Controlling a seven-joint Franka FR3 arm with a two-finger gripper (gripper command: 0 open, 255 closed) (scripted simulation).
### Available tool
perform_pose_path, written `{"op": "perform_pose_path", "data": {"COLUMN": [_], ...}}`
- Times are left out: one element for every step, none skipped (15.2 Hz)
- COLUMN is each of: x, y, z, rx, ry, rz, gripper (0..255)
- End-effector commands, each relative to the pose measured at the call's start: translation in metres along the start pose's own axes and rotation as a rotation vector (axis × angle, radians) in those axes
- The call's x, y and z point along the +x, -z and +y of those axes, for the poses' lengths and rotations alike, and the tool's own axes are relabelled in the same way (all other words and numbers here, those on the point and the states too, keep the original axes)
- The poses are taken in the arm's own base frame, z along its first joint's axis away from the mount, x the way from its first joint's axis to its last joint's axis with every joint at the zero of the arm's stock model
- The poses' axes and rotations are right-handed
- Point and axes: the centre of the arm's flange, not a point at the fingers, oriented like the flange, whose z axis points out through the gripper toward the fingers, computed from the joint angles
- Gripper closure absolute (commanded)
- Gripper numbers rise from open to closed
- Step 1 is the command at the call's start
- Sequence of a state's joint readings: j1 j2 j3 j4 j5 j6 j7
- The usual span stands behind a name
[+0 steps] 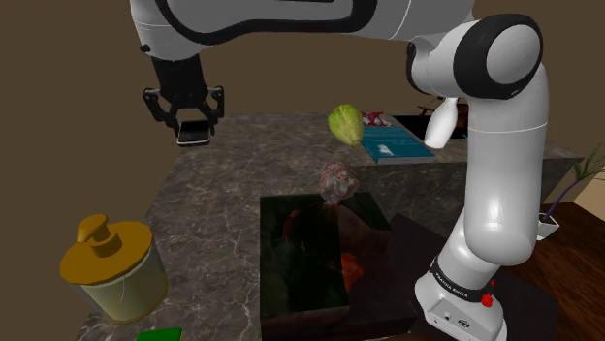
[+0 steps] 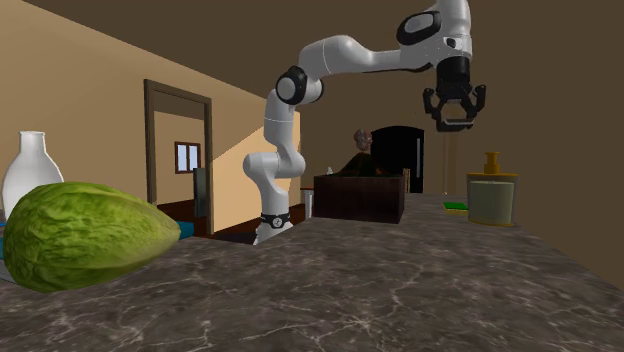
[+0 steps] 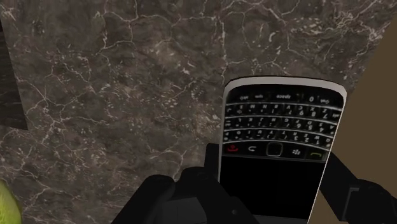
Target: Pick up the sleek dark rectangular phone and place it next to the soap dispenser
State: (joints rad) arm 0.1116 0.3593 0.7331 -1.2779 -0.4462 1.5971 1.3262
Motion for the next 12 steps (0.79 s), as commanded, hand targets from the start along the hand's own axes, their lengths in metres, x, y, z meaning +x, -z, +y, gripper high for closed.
{"op": "perform_pose_path", "data": {"x": [-0.002,-0.003,-0.004,-0.005,-0.006,-0.007,-0.008,-0.01,-0.011,-0.012,-0.013,-0.014], "y": [-0.01,-0.015,-0.02,-0.025,-0.03,-0.036,-0.041,-0.046,-0.051,-0.056,-0.061,-0.066], "z": [0.0,0.0,0.0,0.0,0.0,0.0,0.0,0.0,0.0,0.0,0.0,0.0], "rx": [0.0,0.0,0.0,0.0,0.0,0.0,0.0,0.0,0.0,0.0,0.0,0.0], "ry": [0.0,0.0,0.0,0.0,0.0,0.0,0.0,0.0,0.0,0.0,0.0,0.0], "rz": [0.0,0.0,0.0,0.0,0.0,0.0,0.0,0.0,0.0,0.0,0.0,0.0], "gripper": [255,255,255,255,255,255,255,255,255,255,255,255]}}
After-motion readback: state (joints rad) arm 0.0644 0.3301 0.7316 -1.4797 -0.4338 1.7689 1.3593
